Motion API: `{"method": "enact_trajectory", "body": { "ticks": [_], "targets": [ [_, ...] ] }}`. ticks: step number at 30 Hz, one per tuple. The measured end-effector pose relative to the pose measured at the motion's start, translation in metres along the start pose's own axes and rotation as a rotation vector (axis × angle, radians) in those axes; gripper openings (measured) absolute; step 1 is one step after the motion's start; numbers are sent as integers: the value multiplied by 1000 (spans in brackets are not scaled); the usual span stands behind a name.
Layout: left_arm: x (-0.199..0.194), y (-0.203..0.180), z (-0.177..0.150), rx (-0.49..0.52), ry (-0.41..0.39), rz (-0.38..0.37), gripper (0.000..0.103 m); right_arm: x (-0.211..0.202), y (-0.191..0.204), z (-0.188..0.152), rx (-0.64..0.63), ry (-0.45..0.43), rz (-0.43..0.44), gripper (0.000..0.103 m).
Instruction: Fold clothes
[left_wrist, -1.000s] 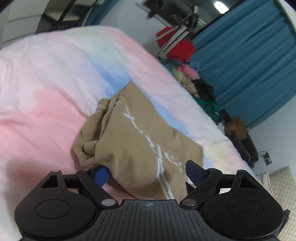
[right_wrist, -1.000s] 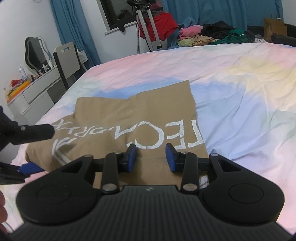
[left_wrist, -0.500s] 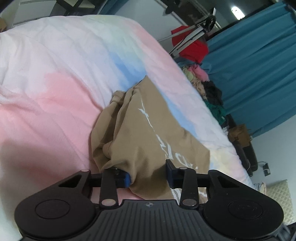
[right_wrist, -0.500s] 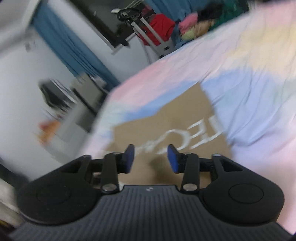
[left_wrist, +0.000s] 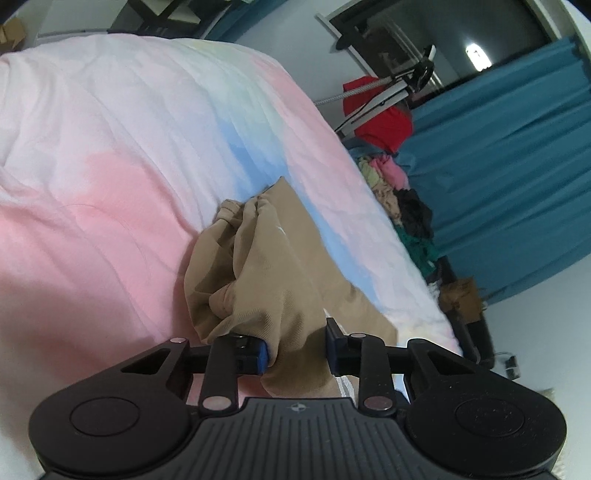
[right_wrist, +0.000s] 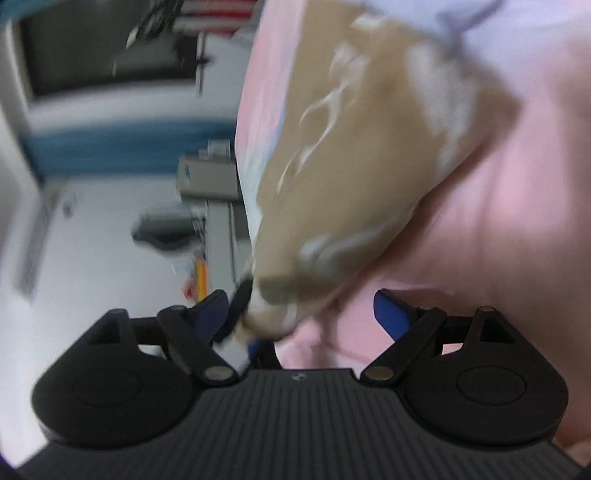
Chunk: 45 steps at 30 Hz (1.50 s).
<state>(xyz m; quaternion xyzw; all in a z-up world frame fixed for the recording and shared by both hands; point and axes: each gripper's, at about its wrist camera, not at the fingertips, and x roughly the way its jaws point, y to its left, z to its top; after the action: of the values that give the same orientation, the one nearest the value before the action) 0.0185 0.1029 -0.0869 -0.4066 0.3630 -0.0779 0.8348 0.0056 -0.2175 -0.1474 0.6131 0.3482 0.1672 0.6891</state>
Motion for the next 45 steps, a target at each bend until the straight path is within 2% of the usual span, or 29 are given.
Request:
{"method": "enact_trajectory", "body": {
  "ticks": [3, 5, 6, 7, 9, 12, 15, 17, 20, 25, 28, 33, 38, 45],
  "targets": [
    [2, 1, 2, -13, -10, -15, 29, -2, -13, 9, 73, -68, 11, 87],
    [3, 2, 3, -19, -12, -20, 29, -6, -17, 13, 98, -124, 0, 81],
    [4, 2, 3, -22, -11, -21, 29, -9, -17, 14, 92, -153, -18, 75],
    [4, 2, 3, -25, -11, -22, 28, -11, -17, 14, 86, -168, -39, 61],
    [3, 1, 3, -23, -3, -26, 28, -14, -17, 11, 75, -194, -81, 47],
    [-3, -8, 2, 17, -7, -26, 28, -19, -9, 5, 39, -226, -92, 36],
    [-17, -15, 3, 8, 6, -61, 28, -33, 7, -1, -15, -262, -86, 33],
    [-30, -21, 0, -40, 51, -73, 28, -52, 22, -6, -42, -282, -80, 33],
    [-47, -43, -7, -53, 124, -76, 28, -82, 43, -12, -79, -307, -76, 33],
    [-47, -94, -24, -7, 252, -94, 28, -153, 54, -14, -74, -316, -64, 33],
    [-21, -130, -35, 69, 327, -129, 28, -188, 57, 4, -81, -370, -61, 33],
    [58, -185, -53, 90, 409, -131, 28, -213, 55, 67, -55, -474, -102, 33],
    [151, -258, -51, 109, 430, -143, 27, -211, 61, 146, -96, -597, -158, 33],
    [230, -286, -67, 210, 400, -177, 27, -208, 96, 251, -215, -765, -136, 33]
  ]
}}
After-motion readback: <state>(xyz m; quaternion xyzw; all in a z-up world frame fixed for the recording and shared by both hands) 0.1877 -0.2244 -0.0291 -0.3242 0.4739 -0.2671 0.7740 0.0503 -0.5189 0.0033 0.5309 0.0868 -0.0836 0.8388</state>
